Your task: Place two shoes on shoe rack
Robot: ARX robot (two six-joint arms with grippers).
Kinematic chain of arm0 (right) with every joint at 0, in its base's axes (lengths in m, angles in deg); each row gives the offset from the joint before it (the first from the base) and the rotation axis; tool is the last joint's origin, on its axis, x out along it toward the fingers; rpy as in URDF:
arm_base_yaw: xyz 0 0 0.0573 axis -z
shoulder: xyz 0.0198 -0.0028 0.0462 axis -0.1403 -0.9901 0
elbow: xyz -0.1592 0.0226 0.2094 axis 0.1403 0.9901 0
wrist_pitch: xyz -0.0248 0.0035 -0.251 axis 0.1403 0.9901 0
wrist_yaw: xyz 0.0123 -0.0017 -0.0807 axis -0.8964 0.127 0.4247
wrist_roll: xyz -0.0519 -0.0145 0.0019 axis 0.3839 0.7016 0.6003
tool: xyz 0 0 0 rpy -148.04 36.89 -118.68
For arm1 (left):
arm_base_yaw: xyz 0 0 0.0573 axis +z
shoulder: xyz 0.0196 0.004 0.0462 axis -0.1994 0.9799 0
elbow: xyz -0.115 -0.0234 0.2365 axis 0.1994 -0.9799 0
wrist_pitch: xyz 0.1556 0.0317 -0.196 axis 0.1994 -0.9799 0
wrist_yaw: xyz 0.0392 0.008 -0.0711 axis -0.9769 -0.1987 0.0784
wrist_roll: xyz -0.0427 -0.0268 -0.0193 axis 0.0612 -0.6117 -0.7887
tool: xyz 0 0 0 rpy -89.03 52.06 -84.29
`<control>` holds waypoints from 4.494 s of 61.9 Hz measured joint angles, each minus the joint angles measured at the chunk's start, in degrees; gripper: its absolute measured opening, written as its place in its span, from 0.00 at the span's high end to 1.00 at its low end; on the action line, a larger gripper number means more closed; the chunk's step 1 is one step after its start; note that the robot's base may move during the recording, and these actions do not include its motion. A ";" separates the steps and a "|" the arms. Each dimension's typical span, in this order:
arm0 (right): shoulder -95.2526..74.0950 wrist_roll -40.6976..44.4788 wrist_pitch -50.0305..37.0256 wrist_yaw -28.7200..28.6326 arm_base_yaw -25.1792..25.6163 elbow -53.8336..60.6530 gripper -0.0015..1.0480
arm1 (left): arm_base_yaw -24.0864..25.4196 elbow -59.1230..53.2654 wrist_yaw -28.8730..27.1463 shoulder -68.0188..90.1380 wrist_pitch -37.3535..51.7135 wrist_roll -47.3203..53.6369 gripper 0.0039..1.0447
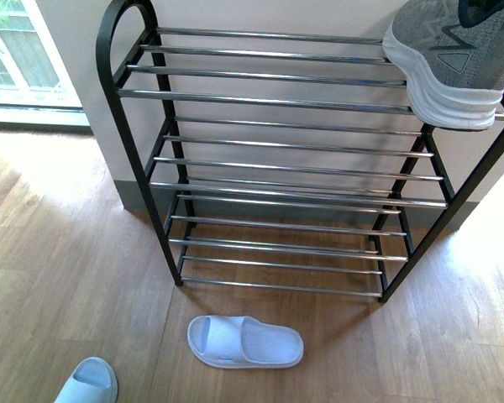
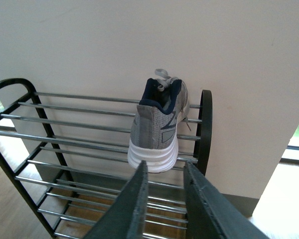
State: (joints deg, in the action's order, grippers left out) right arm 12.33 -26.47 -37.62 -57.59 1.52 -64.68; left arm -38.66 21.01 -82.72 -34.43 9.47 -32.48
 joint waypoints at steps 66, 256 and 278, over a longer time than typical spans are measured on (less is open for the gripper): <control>26.43 0.31 18.12 9.14 -9.38 6.60 0.98 | 0.00 0.00 -0.02 0.00 0.00 0.00 0.99; 39.87 0.35 31.87 9.16 -9.49 6.58 0.09 | 7.10 39.58 40.02 67.21 18.43 -14.93 0.99; 39.87 0.35 31.87 9.14 -9.49 6.58 0.09 | 6.05 50.45 42.14 78.62 16.57 -15.76 0.99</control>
State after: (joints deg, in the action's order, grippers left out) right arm 52.19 -26.12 -5.75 -48.45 -7.97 -58.10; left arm -32.60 71.46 -40.58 44.19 26.03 -48.24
